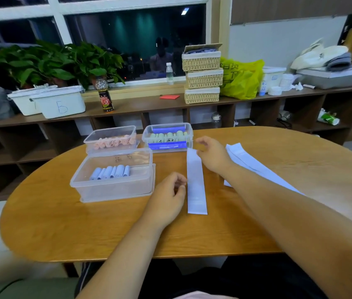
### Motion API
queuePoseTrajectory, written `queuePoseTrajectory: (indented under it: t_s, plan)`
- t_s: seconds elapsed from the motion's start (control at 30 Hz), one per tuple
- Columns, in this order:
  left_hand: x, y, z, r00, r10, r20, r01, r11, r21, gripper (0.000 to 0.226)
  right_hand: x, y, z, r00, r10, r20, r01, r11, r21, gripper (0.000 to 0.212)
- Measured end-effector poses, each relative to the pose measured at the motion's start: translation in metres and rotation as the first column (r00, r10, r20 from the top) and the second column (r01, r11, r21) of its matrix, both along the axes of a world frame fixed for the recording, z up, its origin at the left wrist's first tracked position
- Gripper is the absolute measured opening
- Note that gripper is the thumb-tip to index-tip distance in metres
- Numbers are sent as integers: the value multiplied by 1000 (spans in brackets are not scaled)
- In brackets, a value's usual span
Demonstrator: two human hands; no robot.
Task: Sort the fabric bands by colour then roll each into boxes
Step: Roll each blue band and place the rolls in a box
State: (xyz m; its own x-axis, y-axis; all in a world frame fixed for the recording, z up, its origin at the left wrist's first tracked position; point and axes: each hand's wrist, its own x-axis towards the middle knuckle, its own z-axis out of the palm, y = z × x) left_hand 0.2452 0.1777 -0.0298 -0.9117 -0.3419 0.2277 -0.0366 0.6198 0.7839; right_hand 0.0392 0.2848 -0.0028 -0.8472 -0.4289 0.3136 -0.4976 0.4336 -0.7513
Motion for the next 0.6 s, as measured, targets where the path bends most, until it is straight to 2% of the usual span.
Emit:
queuePoseTrajectory:
  t_s: [0.23, 0.3, 0.4, 0.47, 0.6]
  plan:
    - [26, 6, 2, 978, -197, 74, 210, 947, -243, 30, 60, 68, -6, 986, 60, -157, -64, 998, -20, 34]
    - [27, 8, 2, 966, -240, 98, 258, 920, -294, 28, 75, 85, -14, 982, 66, -175, -75, 996, -45, 33]
    - [25, 10, 1, 961, -265, 78, 275, 886, -375, 14, 90, 102, -31, 978, 86, -192, -87, 996, 2, 32]
    - [24, 12, 1, 962, -269, 54, 268, 881, -390, 4, 98, 109, -37, 970, 123, -212, -116, 992, 47, 32]
    - [29, 16, 3, 958, -287, 1, 267, 891, -368, 5, 105, 117, -37, 960, 188, -209, -171, 981, 95, 28]
